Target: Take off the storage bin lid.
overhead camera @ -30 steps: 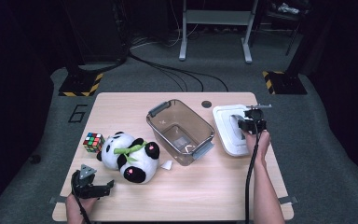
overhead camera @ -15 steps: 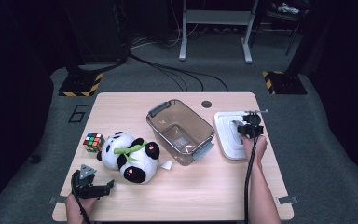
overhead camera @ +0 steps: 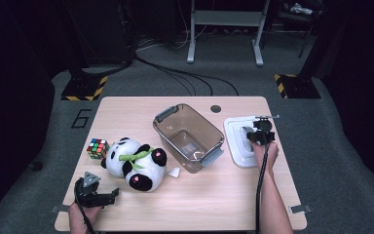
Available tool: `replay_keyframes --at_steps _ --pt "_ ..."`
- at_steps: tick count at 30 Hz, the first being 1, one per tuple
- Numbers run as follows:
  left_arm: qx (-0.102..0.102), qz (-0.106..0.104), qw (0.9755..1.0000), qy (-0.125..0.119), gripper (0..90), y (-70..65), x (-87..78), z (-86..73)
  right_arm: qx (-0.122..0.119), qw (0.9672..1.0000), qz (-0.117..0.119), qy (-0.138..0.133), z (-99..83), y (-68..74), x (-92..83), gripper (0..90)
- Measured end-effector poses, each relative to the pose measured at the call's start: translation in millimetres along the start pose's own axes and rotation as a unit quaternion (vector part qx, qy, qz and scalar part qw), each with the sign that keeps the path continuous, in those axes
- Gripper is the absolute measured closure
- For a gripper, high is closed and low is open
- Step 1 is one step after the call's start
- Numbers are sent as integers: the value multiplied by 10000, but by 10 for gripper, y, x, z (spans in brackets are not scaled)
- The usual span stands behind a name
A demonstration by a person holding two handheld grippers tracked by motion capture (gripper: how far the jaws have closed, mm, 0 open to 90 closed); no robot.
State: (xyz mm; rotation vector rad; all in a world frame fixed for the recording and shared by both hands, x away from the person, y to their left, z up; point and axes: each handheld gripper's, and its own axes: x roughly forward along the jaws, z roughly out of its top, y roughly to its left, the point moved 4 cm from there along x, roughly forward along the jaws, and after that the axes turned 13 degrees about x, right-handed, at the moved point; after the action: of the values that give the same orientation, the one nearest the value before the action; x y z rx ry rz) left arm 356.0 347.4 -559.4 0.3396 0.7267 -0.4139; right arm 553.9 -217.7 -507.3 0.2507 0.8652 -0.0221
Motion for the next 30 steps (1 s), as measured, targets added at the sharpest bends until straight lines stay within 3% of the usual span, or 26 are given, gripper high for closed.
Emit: replay_keyframes --at_steps 7,12,22,30 --pt "1 0 10000 1 2 0 0 0 57 9999 111 28 4 -17 -103 355" --pt "-5 9 10000 -37 2 -1 5 1 -213 9994 271 -69 -10 24 -252 234" --pt "3 4 10000 -5 2 0 1 0 -634 9961 596 -124 -180 151 -510 102" --pt "-3 5 10000 -20 2 -1 3 0 -936 9922 813 -112 -456 317 -654 0"
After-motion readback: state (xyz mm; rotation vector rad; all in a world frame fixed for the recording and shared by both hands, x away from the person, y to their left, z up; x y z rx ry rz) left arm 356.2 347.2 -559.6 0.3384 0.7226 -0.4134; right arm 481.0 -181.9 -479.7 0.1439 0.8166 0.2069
